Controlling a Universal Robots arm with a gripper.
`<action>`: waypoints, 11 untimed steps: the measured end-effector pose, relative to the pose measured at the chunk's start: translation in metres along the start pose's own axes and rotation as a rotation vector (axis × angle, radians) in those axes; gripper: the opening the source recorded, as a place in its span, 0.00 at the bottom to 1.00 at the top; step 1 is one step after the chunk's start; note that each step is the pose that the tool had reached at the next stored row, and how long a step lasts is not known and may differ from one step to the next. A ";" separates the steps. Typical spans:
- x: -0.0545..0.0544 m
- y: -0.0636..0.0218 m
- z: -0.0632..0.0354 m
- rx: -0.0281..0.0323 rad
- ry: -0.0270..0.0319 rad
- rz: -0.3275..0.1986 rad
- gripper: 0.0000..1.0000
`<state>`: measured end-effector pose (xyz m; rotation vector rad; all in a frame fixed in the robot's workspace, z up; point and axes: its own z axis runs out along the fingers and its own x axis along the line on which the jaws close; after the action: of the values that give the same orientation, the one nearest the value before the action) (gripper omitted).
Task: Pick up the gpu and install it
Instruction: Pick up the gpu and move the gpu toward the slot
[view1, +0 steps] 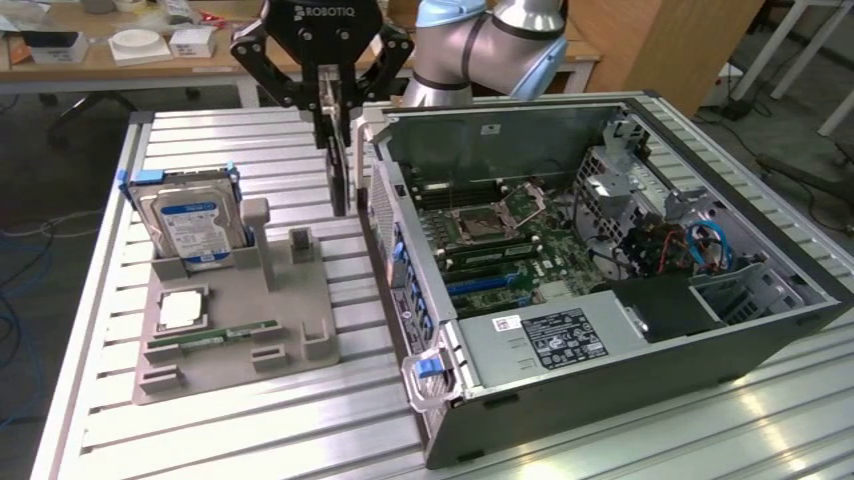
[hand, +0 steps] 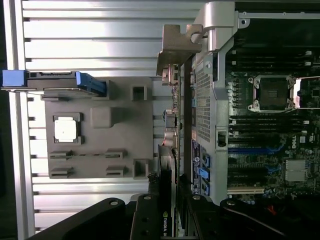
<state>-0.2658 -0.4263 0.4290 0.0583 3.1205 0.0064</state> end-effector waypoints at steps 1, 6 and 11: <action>-0.001 0.0001 0.0000 0.0001 0.0000 0.000 0.26; -0.008 0.0003 0.0002 0.0001 0.0000 0.000 0.26; -0.016 0.0006 0.0004 0.0001 0.0000 0.000 0.26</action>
<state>-0.2499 -0.4263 0.4289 0.0584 3.1205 0.0063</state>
